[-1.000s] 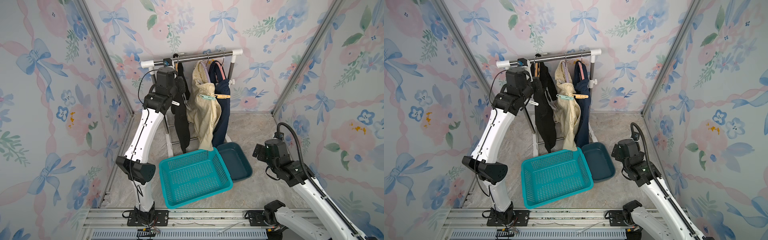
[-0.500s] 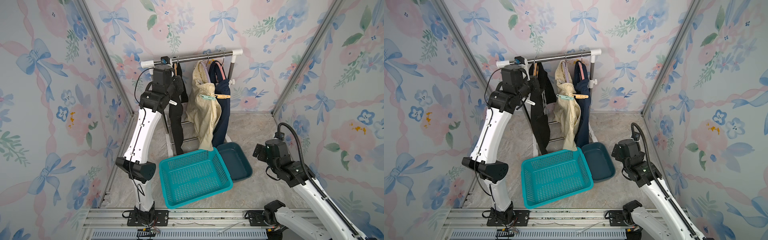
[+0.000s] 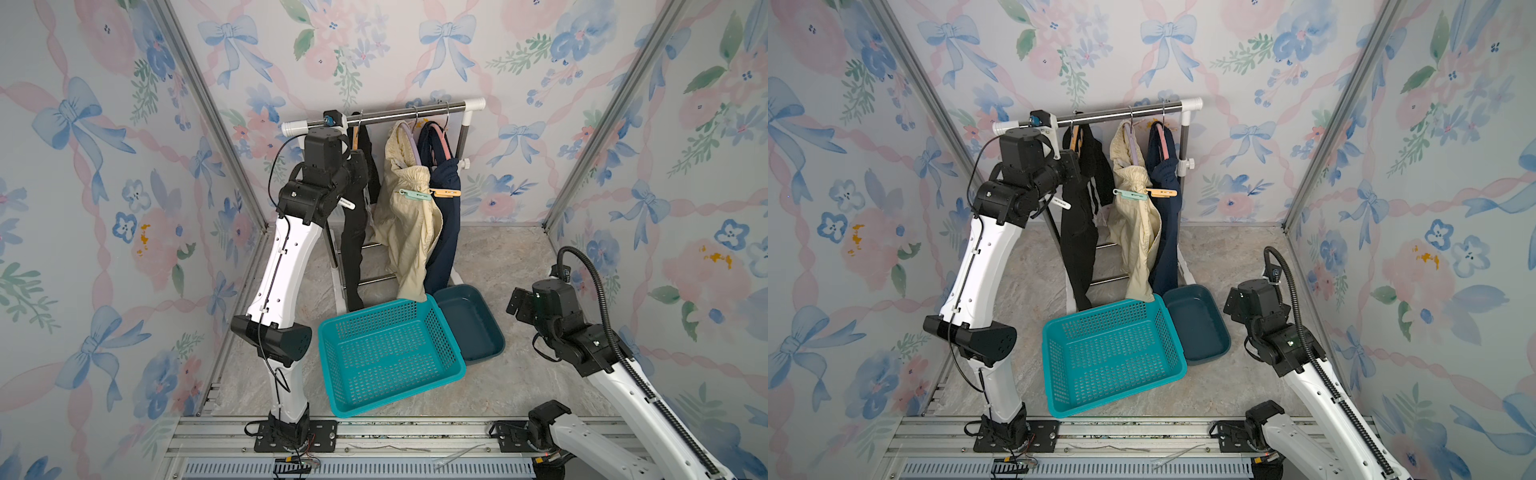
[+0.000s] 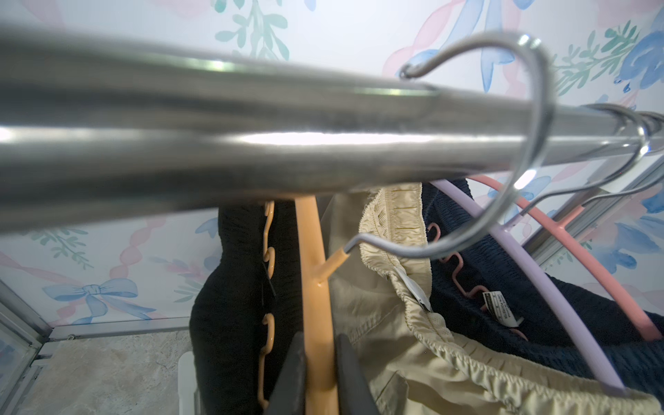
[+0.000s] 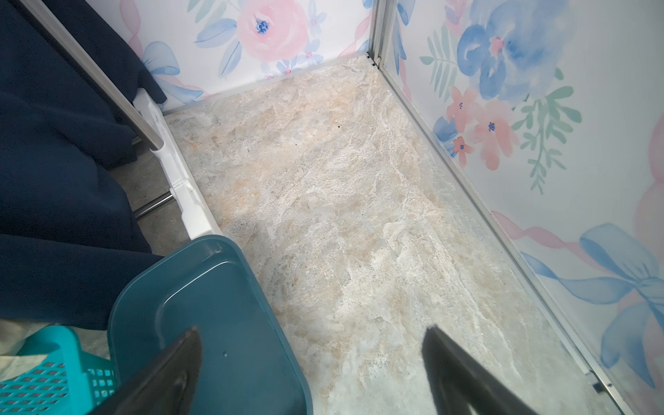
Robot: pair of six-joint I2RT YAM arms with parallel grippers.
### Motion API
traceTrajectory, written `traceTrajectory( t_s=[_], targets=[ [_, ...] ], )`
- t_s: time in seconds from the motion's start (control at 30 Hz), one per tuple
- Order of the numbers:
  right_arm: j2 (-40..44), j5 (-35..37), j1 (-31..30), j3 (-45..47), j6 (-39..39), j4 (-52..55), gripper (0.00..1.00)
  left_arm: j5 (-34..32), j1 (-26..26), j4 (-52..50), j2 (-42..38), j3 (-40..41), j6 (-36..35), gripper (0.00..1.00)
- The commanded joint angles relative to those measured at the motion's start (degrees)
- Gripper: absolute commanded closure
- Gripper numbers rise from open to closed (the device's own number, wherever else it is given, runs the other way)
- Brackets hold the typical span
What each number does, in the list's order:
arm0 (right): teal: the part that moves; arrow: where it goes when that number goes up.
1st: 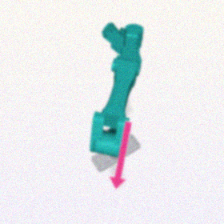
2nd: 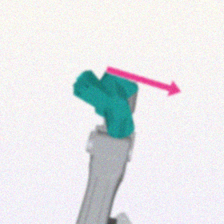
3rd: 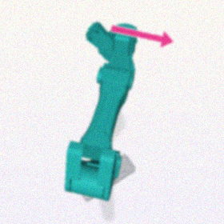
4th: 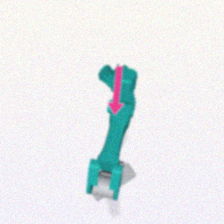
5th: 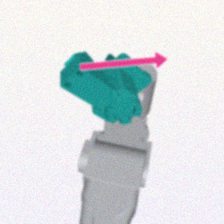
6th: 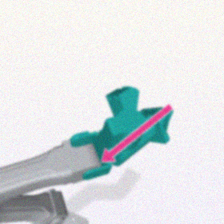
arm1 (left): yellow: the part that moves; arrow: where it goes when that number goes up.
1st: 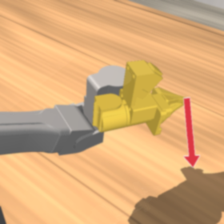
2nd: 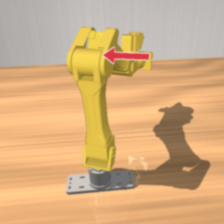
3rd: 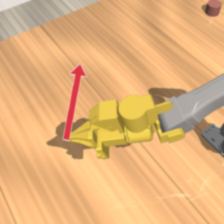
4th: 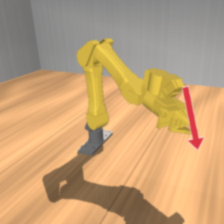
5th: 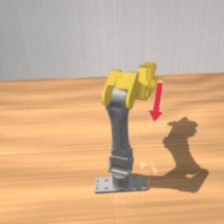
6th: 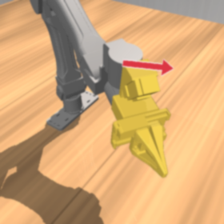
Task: Remove the clothespins securing shorts to the hanger
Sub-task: Pick up the hanger from the clothesline.
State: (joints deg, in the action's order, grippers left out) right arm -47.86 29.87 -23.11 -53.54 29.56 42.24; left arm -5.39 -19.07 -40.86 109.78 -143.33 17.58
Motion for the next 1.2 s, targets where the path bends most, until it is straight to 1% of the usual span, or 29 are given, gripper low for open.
traceTrajectory(
  t_s=[0.0, 0.2, 0.43, 0.6, 0.97, 1.17],
  targets=[
    [0.57, 0.92, -0.74, 0.44, -0.21, -0.66, 0.04, 1.18, 0.35, 5.97, -3.03, -2.31, -1.93, 1.00],
    [0.57, 1.50, -0.71, 0.65, -0.38, -1.08, 0.03, 2.63, 0.13, 5.93, -6.83, 1.93, -1.72, 1.00],
    [0.74, 2.04, -0.77, 0.98, -0.38, -1.72, 0.04, 2.22, -0.01, 5.96, -11.81, 10.61, -1.85, 1.00],
    [0.83, 2.87, -0.68, 1.24, -0.97, -2.41, 0.03, 2.89, -0.30, 5.92, -14.76, 15.11, -2.61, 1.00],
    [0.75, 3.73, 0.07, 1.24, -1.04, -2.07, 0.03, 3.27, -1.30, 6.54, -25.68, 28.54, -4.31, 1.00],
    [0.79, 3.76, 0.74, 1.73, -1.01, -2.12, 0.04, 3.59, -2.30, 7.00, -31.71, 34.49, -4.93, 1.00]
  ],
)
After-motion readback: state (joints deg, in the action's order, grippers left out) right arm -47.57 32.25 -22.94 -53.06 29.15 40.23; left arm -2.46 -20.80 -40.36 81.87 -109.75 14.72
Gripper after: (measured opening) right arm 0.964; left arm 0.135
